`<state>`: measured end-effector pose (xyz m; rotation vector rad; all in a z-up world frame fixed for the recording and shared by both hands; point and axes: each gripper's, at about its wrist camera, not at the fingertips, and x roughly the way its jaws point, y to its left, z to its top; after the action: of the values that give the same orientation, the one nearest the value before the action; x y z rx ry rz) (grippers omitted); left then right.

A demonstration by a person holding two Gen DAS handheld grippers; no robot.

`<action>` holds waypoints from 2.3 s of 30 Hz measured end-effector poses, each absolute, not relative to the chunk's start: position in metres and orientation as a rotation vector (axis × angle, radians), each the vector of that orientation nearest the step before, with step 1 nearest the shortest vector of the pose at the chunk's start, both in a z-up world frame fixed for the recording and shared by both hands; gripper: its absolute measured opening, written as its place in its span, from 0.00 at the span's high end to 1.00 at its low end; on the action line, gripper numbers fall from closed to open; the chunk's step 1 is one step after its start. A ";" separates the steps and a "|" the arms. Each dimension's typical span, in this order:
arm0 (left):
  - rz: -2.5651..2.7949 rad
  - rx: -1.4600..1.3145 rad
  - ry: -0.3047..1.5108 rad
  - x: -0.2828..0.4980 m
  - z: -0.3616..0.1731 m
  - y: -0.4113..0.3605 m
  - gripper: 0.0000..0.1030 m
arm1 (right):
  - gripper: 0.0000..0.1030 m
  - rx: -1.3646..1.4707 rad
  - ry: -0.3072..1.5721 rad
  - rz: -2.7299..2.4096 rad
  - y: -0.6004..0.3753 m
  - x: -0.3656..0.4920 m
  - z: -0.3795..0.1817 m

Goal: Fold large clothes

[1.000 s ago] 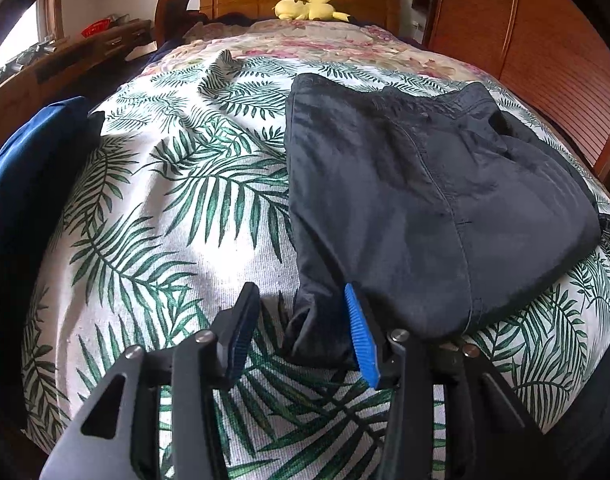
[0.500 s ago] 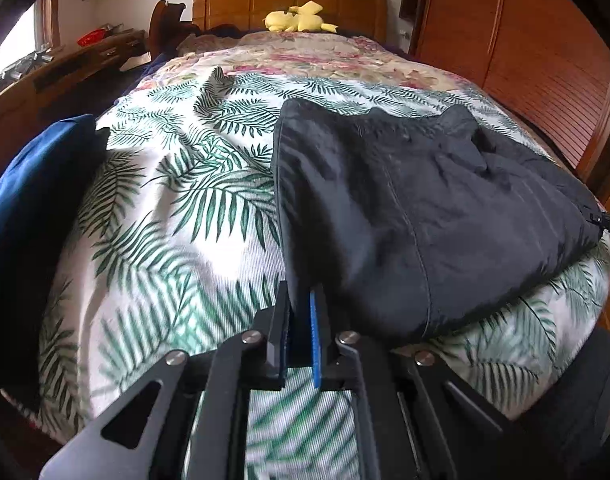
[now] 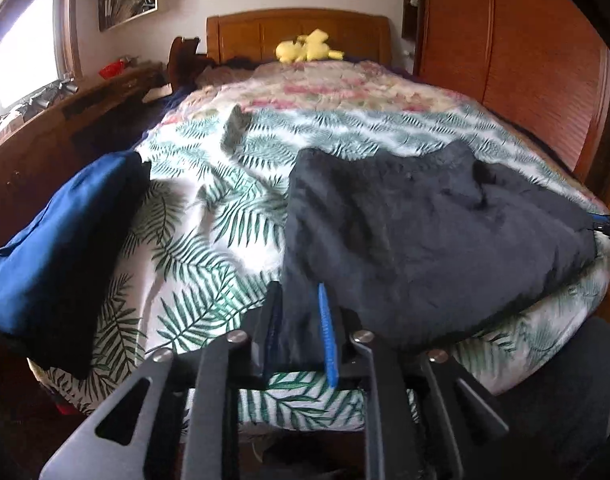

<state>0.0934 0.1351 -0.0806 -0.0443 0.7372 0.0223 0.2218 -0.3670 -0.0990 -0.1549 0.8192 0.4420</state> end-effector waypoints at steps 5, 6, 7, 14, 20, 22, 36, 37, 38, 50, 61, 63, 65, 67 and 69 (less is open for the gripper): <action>-0.050 -0.055 0.680 0.106 -0.059 0.114 0.73 | 0.48 -0.177 0.746 0.429 -0.363 0.235 -0.074; -0.067 -0.054 0.666 0.113 -0.055 0.107 0.72 | 0.47 -0.179 0.741 0.439 -0.359 0.241 -0.071; -0.082 -0.051 0.655 0.120 -0.051 0.099 0.71 | 0.47 -0.184 0.739 0.449 -0.354 0.250 -0.068; -0.196 -0.005 0.632 0.179 -0.042 0.038 0.70 | 0.47 -0.205 0.786 0.449 -0.325 0.331 -0.077; -0.252 -0.004 0.655 0.202 -0.058 0.008 0.70 | 0.47 -0.129 0.886 0.428 -0.327 0.402 -0.103; -0.265 -0.012 0.672 0.207 -0.067 0.003 0.70 | 0.47 -0.121 0.931 0.416 -0.327 0.422 -0.115; -0.320 0.030 0.727 0.203 -0.092 -0.022 0.70 | 0.94 -0.153 0.946 0.517 -0.304 0.464 -0.136; -0.328 0.026 0.733 0.203 -0.092 -0.024 0.70 | 0.95 -0.165 0.917 0.512 -0.301 0.463 -0.131; -0.331 0.025 0.734 0.204 -0.092 -0.025 0.70 | 0.95 -0.172 0.868 0.503 -0.300 0.461 -0.123; -0.316 0.017 0.712 0.197 -0.087 -0.022 0.70 | 0.75 -0.303 0.906 0.256 -0.292 0.476 -0.124; -0.261 -0.010 0.683 0.193 -0.083 0.002 0.70 | 0.59 -0.332 0.864 0.645 -0.192 0.399 -0.089; -0.254 -0.015 0.680 0.192 -0.082 0.006 0.70 | 0.59 -0.347 0.880 0.695 -0.171 0.388 -0.095; -0.249 -0.020 0.677 0.191 -0.081 0.010 0.70 | 0.59 -0.390 0.893 0.734 -0.150 0.379 -0.105; -0.243 -0.020 0.675 0.190 -0.081 0.012 0.70 | 0.59 -0.430 0.911 0.740 -0.135 0.376 -0.118; -0.236 -0.025 0.672 0.190 -0.081 0.016 0.70 | 0.59 -0.478 0.948 0.726 -0.123 0.378 -0.134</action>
<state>0.1896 0.0159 -0.0806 -0.0247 0.6723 -0.2362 0.3778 -0.1228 -0.1343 -0.4783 0.9478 0.7256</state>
